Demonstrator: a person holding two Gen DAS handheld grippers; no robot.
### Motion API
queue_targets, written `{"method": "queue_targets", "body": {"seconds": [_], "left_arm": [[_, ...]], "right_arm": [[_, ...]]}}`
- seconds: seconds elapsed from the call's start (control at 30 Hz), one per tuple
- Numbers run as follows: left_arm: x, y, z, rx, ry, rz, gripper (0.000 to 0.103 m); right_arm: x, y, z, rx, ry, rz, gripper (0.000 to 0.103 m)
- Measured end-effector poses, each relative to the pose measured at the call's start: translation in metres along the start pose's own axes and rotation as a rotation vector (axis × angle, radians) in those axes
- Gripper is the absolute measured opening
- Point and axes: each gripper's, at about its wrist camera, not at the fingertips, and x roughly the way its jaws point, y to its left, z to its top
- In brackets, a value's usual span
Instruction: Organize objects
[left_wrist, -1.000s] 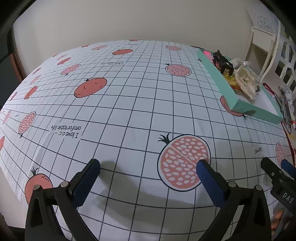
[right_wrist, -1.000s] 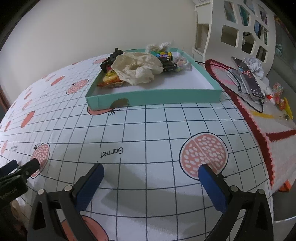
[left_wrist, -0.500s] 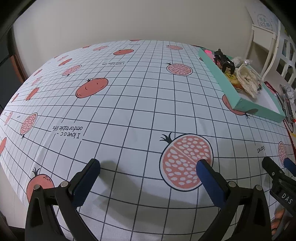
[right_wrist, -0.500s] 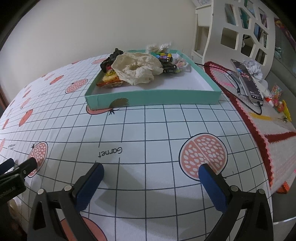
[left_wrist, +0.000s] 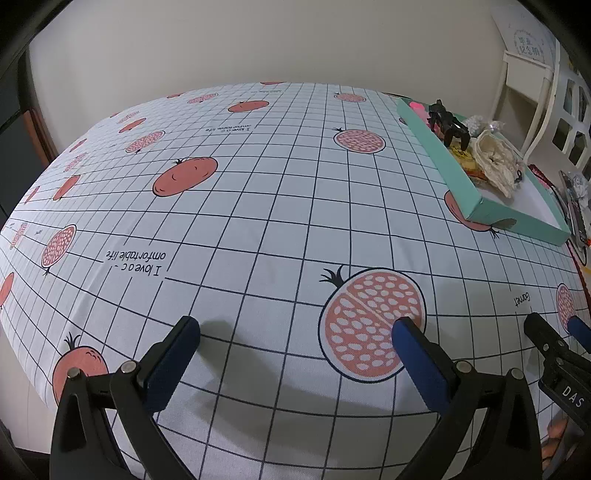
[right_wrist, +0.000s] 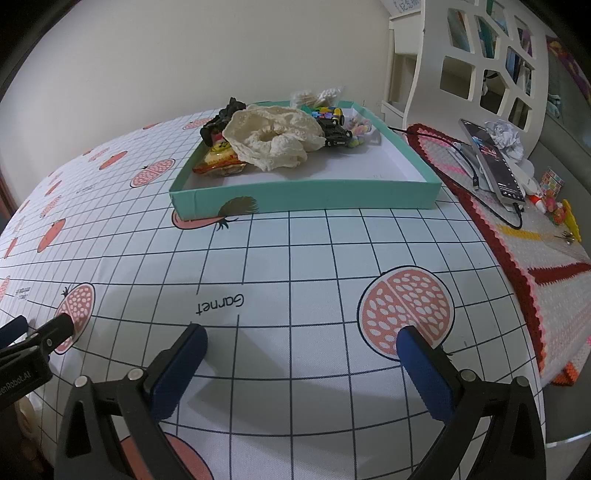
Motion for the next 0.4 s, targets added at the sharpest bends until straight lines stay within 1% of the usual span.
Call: {"method": "queue_targets", "body": {"seconds": [0.4], "left_arm": [[0.0002,0.0013,0.0001,0.002,0.0,-0.002,0.103]], "right_arm": [[-0.0003,0.0,-0.0001,0.0,0.0,0.0,0.103]]}}
